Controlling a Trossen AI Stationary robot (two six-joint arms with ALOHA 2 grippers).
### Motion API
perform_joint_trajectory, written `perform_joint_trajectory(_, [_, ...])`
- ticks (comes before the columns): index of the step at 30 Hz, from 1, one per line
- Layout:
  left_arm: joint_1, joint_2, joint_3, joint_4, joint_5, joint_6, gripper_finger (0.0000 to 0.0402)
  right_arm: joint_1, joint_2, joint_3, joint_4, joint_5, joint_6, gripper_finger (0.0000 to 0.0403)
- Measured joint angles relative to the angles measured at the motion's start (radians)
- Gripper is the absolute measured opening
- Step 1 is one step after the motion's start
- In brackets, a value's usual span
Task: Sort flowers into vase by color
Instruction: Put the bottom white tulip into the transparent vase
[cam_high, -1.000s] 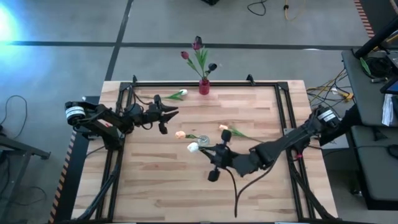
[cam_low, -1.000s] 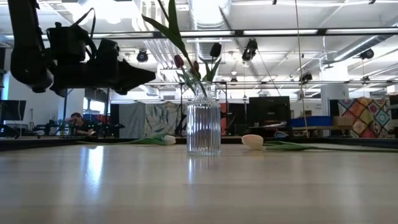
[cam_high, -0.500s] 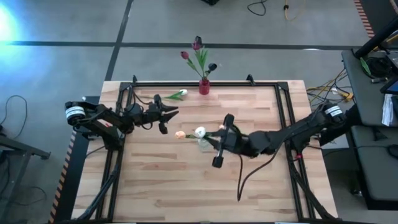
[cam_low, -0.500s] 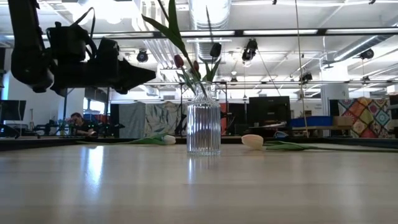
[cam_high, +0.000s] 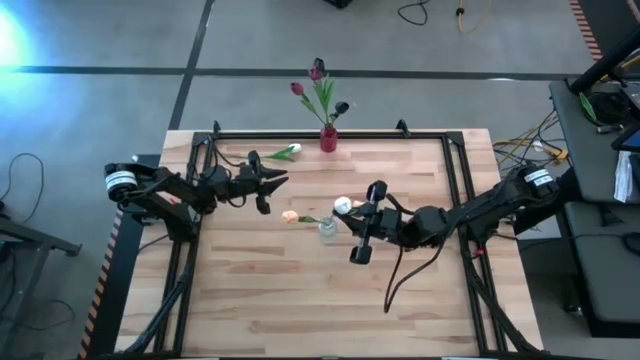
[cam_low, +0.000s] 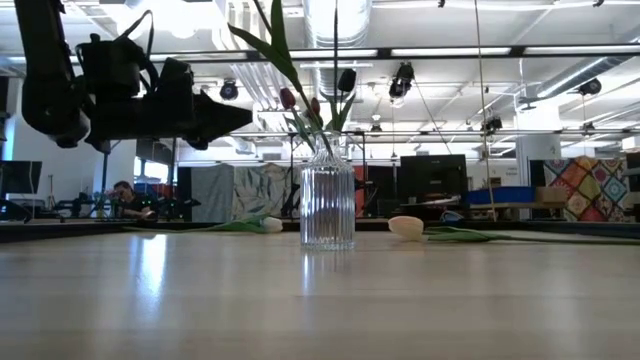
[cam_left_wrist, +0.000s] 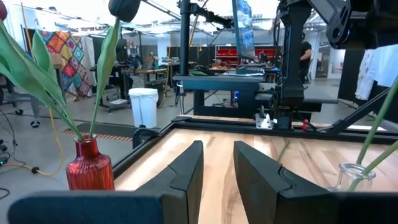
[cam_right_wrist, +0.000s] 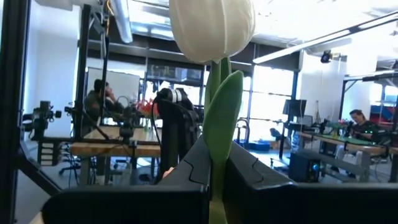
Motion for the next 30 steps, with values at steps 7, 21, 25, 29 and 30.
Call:
perform_joint_trajectory(7, [0.0,0.0,0.007,0.0,0.0,-0.002,0.0075,0.0,0.0,-0.026,0.044,-0.001,-0.006,0.0009])
perform_joint_trajectory(21, [0.0,0.0,0.014,-0.024,0.011,0.003,0.0075,-0.028,0.066,-0.028,0.094,-0.052,0.003,0.0012])
perform_joint_trajectory(25, [0.0,0.0,0.014,-0.028,0.011,0.003,0.0075,-0.034,0.086,-0.028,0.09,-0.044,0.002,0.0012])
perform_joint_trajectory(29, [0.002,0.0,0.014,-0.042,0.01,0.004,0.0075,-0.055,0.117,-0.028,0.087,-0.044,0.014,0.0013])
perform_joint_trajectory(30, [0.005,0.0,0.014,-0.043,0.01,0.004,0.0075,-0.063,0.127,-0.028,0.084,-0.044,0.029,0.0013])
